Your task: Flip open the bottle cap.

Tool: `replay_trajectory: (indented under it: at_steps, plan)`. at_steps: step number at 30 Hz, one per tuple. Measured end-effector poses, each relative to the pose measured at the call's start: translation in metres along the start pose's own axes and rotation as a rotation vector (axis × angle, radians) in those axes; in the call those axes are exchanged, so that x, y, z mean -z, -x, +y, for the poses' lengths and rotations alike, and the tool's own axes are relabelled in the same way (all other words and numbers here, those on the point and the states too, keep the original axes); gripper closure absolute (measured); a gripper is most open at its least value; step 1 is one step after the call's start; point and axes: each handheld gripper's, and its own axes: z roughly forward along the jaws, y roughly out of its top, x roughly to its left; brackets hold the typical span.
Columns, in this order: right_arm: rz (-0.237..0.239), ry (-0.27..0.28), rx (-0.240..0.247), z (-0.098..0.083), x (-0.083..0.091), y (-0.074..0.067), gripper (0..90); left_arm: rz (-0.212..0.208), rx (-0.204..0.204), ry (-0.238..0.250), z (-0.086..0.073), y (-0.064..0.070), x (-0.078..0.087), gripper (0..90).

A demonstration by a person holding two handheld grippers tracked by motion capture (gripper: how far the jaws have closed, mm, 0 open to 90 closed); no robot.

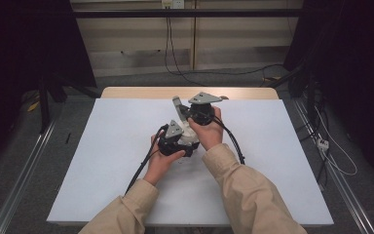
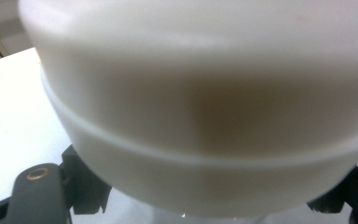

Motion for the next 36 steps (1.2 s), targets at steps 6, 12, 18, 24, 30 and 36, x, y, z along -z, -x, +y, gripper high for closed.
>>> replay_trajectory:
  at_steps: [6,12,18,24,30,36]
  plan:
    - [-0.003,-0.002,-0.001,-0.0009,-0.0016,-0.0002,90.0,0.000,0.000,-0.001,0.0000,-0.0002,0.0001,18.8]
    - [-0.001,-0.002,-0.002,-0.0011,-0.0019,-0.0001,90.0,0.000,-0.001,-0.001,0.0000,-0.0001,0.0001,18.8]
    - [0.001,-0.003,-0.002,-0.0016,-0.0030,-0.0005,90.0,-0.001,-0.006,-0.004,0.0000,-0.0005,0.0004,18.8]
    - [-0.001,-0.009,-0.005,-0.0022,-0.0045,-0.0008,90.0,-0.001,-0.007,-0.004,0.0000,-0.0005,0.0004,18.8]
    - [0.002,-0.008,-0.012,-0.0024,-0.0047,-0.0002,90.0,-0.001,-0.008,-0.004,-0.0001,-0.0004,0.0005,18.8]
    - [0.004,-0.015,-0.014,-0.0035,-0.0059,-0.0002,90.0,-0.003,-0.007,-0.004,-0.0001,-0.0006,0.0003,18.8]
